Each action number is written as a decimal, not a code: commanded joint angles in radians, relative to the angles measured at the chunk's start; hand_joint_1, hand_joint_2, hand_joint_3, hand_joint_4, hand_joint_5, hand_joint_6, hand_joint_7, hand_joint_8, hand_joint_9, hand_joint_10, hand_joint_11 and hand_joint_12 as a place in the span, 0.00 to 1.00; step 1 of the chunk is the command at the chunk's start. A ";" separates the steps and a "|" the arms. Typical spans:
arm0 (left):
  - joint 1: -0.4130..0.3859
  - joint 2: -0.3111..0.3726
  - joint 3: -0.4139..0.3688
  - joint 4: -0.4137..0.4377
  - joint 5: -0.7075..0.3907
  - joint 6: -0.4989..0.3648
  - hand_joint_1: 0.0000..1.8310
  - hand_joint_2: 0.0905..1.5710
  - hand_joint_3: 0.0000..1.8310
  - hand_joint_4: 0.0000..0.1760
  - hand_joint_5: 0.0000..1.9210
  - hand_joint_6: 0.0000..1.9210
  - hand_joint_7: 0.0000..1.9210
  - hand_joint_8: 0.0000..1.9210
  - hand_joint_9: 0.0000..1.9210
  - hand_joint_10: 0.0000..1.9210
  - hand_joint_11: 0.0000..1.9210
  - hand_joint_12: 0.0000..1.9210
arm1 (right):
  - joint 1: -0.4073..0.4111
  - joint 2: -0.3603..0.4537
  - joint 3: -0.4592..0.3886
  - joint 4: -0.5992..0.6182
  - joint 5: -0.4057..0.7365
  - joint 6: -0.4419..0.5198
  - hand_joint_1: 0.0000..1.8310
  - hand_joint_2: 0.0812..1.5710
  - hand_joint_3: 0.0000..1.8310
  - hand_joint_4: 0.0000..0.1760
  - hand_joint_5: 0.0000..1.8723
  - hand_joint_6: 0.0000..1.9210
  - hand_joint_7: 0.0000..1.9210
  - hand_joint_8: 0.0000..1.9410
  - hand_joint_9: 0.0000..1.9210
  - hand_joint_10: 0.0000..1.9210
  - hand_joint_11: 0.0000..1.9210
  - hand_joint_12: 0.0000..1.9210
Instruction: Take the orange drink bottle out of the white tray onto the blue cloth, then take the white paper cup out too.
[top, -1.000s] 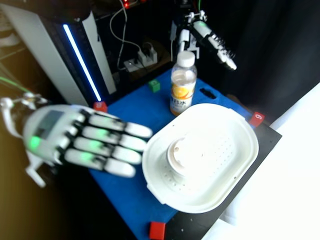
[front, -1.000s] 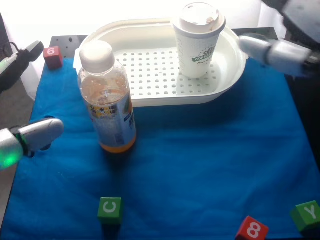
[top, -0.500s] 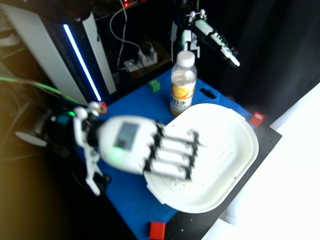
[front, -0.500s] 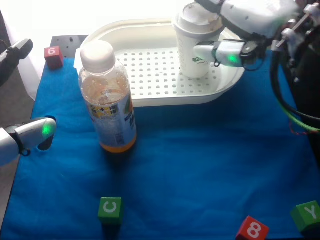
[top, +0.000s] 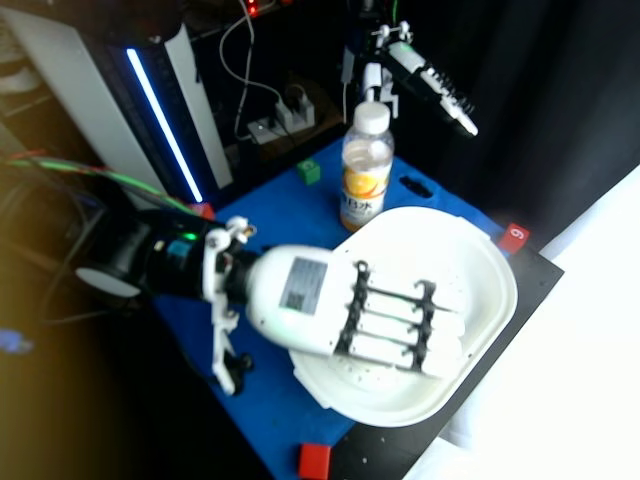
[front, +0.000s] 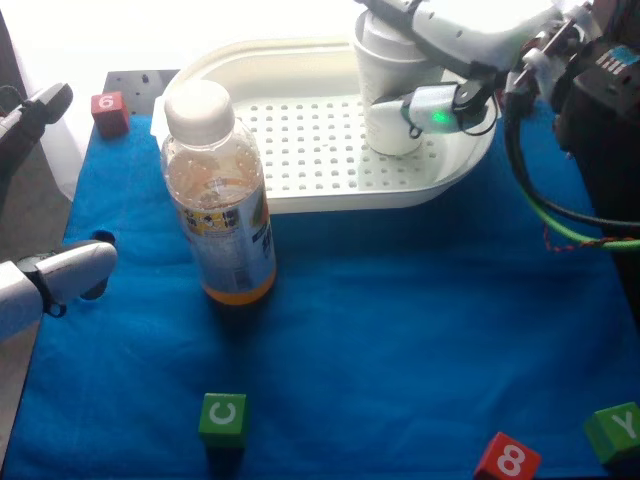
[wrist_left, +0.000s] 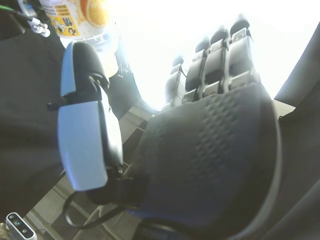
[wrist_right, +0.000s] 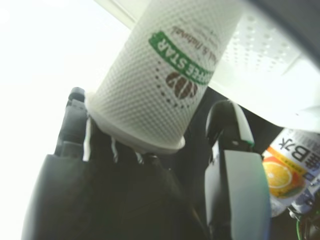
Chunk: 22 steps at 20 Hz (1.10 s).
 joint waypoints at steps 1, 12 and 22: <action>-0.005 -0.007 0.007 0.011 -0.130 -0.008 0.39 0.67 0.00 0.68 0.00 0.00 0.00 0.00 0.00 0.00 0.00 0.00 | 0.014 -0.001 0.004 -0.004 0.079 -0.002 0.42 0.76 0.00 0.00 0.11 0.13 0.11 0.01 0.08 0.14 0.00 0.64; 0.004 -0.012 0.005 0.000 -0.139 -0.011 0.37 0.67 0.00 0.65 0.00 0.00 0.00 0.00 0.00 0.00 0.00 0.01 | 0.027 0.056 -0.072 -0.028 0.124 0.016 0.57 0.80 0.00 0.00 0.13 0.77 0.13 0.67 0.27 0.98 0.38 1.00; 0.013 -0.013 -0.002 -0.014 -0.162 -0.011 0.38 0.66 0.00 0.74 0.00 0.00 0.00 0.00 0.00 0.00 0.00 0.01 | 0.035 0.277 -0.359 -0.270 0.444 0.205 0.58 0.87 0.00 0.00 0.22 0.89 0.32 0.86 0.26 0.92 0.32 1.00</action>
